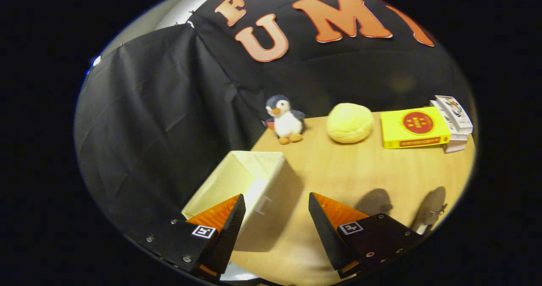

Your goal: Open the storage box then place both shoes into the box .Put the left shoe in first, then the right shoe, with the right side of both shoes facing outward in a uniform manner.

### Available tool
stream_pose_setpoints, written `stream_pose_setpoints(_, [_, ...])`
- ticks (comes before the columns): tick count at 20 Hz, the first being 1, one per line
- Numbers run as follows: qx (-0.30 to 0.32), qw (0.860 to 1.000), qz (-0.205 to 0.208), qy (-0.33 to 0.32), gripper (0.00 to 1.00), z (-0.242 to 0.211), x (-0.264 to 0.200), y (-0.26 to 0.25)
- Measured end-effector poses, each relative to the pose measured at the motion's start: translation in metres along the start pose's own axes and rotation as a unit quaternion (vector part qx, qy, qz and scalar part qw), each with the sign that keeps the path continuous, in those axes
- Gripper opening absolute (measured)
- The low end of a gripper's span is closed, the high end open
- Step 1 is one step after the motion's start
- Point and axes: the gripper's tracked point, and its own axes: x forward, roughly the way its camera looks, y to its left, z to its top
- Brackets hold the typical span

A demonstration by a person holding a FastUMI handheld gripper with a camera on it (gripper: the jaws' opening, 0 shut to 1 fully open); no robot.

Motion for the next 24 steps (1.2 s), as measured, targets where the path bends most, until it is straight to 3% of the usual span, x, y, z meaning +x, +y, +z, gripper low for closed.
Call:
stream_pose_setpoints(5, [-0.009,0.992,-0.114,0.06,0.9,-0.068,-0.005,-0.106])
stream_pose_setpoints(9, [-0.005,0.986,-0.133,0.099,0.87,-0.104,0.004,-0.132])
stream_pose_setpoints(13, [-0.009,0.981,-0.159,0.11,0.76,-0.111,0.032,-0.159])
stream_pose_setpoints(15, [0.005,0.98,-0.165,0.114,0.63,-0.113,0.045,-0.164])
stream_pose_setpoints(18, [0.055,0.973,-0.177,0.138,0.35,-0.119,0.05,-0.166])
stream_pose_setpoints(20, [0.085,0.969,-0.184,0.144,0.21,-0.119,0.049,-0.168])
stream_pose_setpoints(24, [0.128,0.966,-0.18,0.136,0.04,-0.105,0.042,-0.155])
